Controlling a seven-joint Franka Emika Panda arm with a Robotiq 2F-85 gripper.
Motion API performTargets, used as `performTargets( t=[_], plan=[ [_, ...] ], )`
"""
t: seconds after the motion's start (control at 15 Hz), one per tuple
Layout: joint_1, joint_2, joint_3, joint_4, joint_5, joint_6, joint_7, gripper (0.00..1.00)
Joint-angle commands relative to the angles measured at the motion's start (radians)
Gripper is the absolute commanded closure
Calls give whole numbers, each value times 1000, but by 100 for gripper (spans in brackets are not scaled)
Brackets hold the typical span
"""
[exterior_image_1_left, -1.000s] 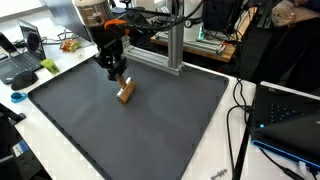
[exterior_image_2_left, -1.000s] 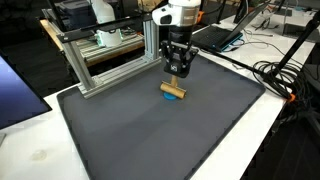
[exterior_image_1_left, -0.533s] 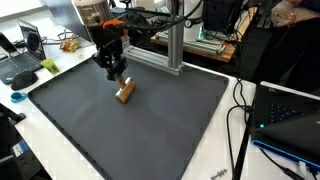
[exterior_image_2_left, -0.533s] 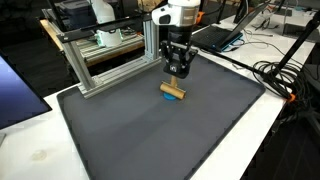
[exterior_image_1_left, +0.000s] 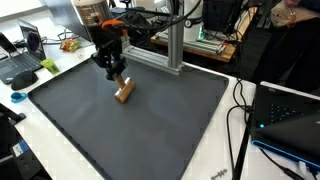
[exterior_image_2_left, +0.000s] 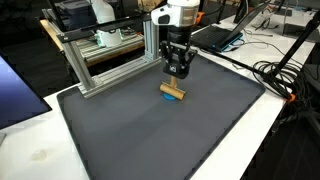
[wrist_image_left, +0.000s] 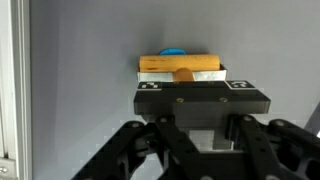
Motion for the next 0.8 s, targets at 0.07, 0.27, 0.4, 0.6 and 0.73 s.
performTargets(
  t=[0.07,0.27,0.4,0.6,0.73],
  plan=[
    [8,93,-44,10,-72,81,39,78],
    [8,94,-45,11,-72,81,44,78],
    [8,96,-46,12,-73,82,48,78],
    [8,97,-48,12,-80,81,60,78],
    [7,98,-50,12,-82,81,66,78]
  ],
)
